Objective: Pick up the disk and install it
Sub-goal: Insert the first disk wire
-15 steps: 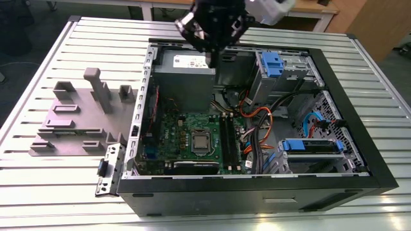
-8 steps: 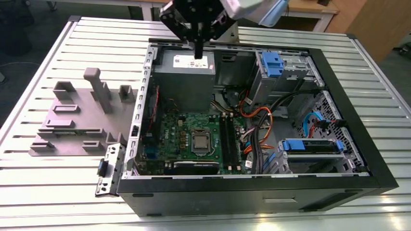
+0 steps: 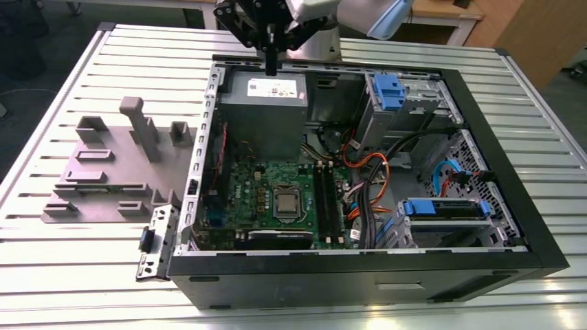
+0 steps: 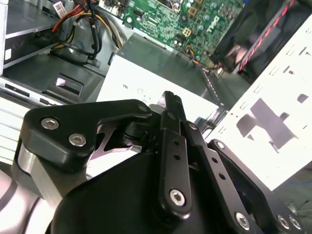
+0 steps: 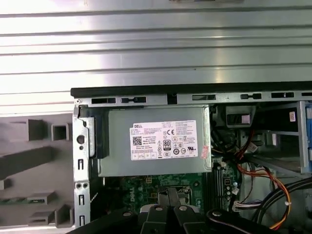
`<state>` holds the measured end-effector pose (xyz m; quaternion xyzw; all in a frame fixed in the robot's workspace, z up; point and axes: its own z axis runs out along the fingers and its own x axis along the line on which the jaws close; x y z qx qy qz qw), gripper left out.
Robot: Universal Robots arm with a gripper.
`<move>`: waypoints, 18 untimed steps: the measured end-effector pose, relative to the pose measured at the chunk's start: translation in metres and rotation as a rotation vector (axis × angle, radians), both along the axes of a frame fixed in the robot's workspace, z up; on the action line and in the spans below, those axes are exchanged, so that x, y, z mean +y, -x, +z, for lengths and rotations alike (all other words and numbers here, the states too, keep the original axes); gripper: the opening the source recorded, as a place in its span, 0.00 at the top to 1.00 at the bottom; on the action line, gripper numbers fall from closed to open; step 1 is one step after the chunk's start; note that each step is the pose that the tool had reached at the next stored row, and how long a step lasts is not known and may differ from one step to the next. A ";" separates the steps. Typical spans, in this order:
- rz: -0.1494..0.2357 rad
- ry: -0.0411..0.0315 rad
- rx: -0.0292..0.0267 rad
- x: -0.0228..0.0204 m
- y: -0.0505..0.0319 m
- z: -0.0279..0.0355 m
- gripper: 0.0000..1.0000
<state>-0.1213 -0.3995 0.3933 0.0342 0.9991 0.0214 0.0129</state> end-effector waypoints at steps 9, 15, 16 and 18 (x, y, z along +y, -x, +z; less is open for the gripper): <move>-0.007 -0.0009 0.0000 0.0006 -0.0008 -0.0001 0.89; -0.007 -0.0008 -0.0001 0.0006 -0.0011 0.0000 0.89; -0.007 -0.0008 -0.0001 0.0006 -0.0012 0.0000 0.89; -0.007 -0.0008 -0.0001 0.0006 -0.0012 -0.0001 0.89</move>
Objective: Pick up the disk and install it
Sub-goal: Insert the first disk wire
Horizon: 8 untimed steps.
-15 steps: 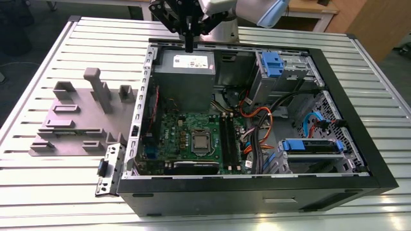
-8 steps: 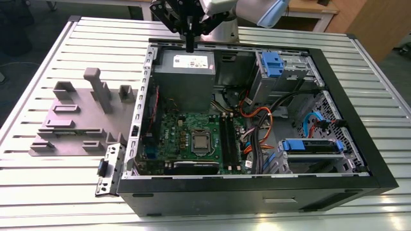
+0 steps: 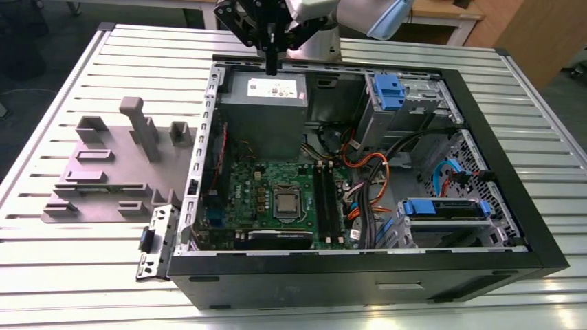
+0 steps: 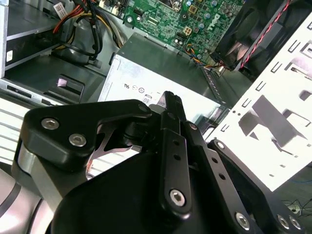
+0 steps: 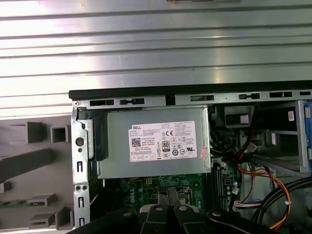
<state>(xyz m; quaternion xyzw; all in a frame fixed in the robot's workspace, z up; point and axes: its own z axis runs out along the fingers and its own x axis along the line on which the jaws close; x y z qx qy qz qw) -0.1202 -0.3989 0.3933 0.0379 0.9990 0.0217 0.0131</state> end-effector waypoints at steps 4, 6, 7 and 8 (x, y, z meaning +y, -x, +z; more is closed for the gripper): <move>0.000 0.0000 0.0000 0.0000 -0.0006 0.0000 0.89; 0.001 0.0000 0.0000 0.0000 -0.0016 -0.0001 0.89; 0.004 0.0000 0.0000 0.0000 -0.0018 -0.0001 0.89; 0.015 0.0001 0.0001 0.0000 -0.0018 -0.0002 0.89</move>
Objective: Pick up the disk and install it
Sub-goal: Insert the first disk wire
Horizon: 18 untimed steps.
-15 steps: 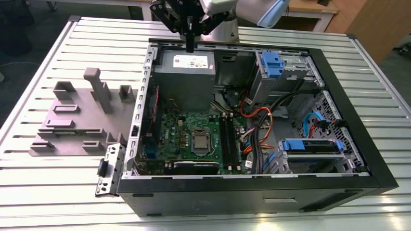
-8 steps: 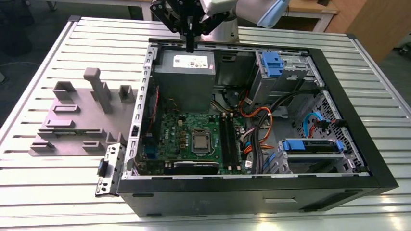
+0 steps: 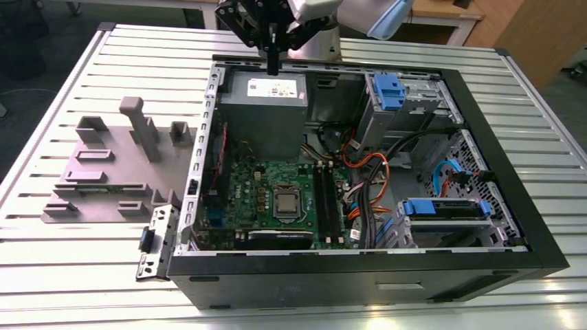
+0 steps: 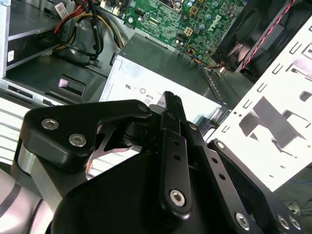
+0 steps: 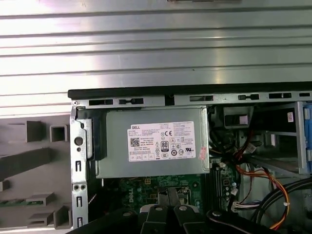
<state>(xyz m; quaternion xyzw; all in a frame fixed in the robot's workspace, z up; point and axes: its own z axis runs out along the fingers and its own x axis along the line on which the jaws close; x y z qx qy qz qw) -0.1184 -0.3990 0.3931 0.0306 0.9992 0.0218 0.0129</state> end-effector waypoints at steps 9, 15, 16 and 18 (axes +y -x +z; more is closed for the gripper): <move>0.149 0.0004 -0.0001 0.0000 -0.0001 -0.0009 0.89; 0.159 0.0006 0.0006 0.0000 -0.0131 -0.0014 0.89; 0.159 0.0006 0.0008 0.0000 -0.0172 -0.0015 0.89; 0.159 0.0006 0.0010 0.0000 -0.0230 -0.0016 0.89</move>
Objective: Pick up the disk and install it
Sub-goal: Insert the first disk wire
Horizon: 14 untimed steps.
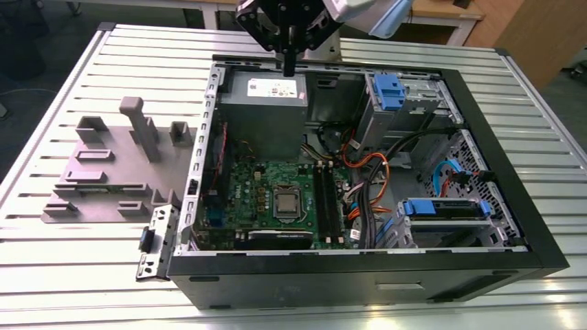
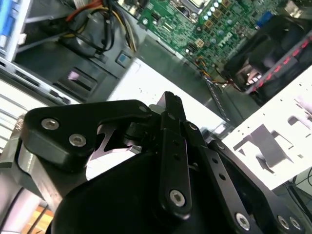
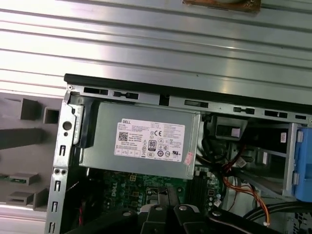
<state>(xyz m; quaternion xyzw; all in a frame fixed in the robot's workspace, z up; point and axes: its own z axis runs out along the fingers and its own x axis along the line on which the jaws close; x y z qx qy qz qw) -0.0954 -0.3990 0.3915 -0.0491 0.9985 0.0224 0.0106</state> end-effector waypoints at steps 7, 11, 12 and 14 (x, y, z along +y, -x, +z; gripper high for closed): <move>0.000 -0.0002 -0.0001 -0.0063 -0.0032 -0.0003 0.89; 0.000 0.0000 0.0000 -0.0148 -0.0032 -0.0004 0.89; 0.000 0.0001 0.0000 -0.0170 -0.0033 -0.0004 0.89; 0.000 0.0006 -0.0001 -0.0202 -0.0040 -0.0005 0.89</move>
